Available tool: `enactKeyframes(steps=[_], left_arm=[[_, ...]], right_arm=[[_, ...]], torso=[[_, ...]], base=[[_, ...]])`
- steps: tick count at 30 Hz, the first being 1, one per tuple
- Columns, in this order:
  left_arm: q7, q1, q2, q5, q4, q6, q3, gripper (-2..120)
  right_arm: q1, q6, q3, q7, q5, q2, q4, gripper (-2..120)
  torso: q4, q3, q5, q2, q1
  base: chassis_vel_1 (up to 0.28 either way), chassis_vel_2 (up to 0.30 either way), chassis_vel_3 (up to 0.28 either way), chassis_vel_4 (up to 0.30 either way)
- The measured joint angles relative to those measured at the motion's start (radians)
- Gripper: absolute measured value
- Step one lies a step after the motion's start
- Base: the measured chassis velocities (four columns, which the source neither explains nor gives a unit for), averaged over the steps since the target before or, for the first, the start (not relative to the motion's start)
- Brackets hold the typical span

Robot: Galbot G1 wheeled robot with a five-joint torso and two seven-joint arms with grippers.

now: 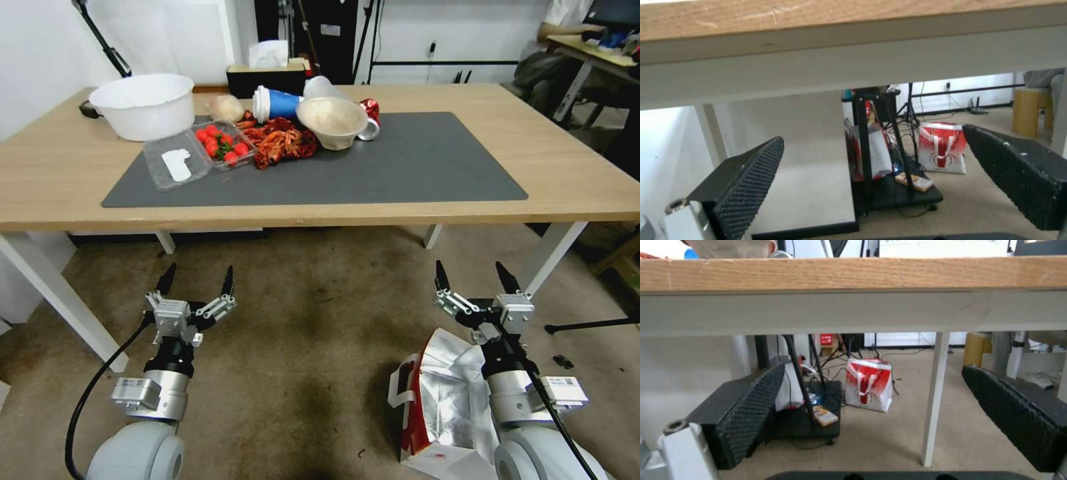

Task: Pick up the food delivery bag from the floor and place it on the table.

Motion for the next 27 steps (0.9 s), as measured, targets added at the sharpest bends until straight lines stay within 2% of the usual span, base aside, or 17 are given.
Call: enactKeyframes(steps=[8, 13, 27], left_arm=[[0.0, 0.0, -0.002, 0.001, 0.003, -0.002, 0.001, 100], [0.0, -0.004, -0.003, 0.005, 0.006, -0.002, 0.001, 100], [0.0, -0.006, -0.005, 0.002, 0.014, -0.003, 0.003, 100]], right_arm=[[0.002, -0.002, 0.002, 0.001, 0.004, 0.001, 0.0, 100], [0.007, -0.003, 0.002, 0.001, 0.006, -0.001, -0.006, 100], [0.017, -0.004, 0.01, 0.0, 0.01, 0.008, -0.01, 100]], torso=[[0.0, -0.016, 0.0, -0.023, -0.007], [-0.0001, -0.039, 0.0, -0.057, -0.018], [0.0, -0.075, 0.0, -0.11, -0.035]], base=[[0.0, 0.0, 0.0, 0.0], [0.0, 0.0, 0.0, 0.0], [0.0, 0.0, 0.0, 0.0]])
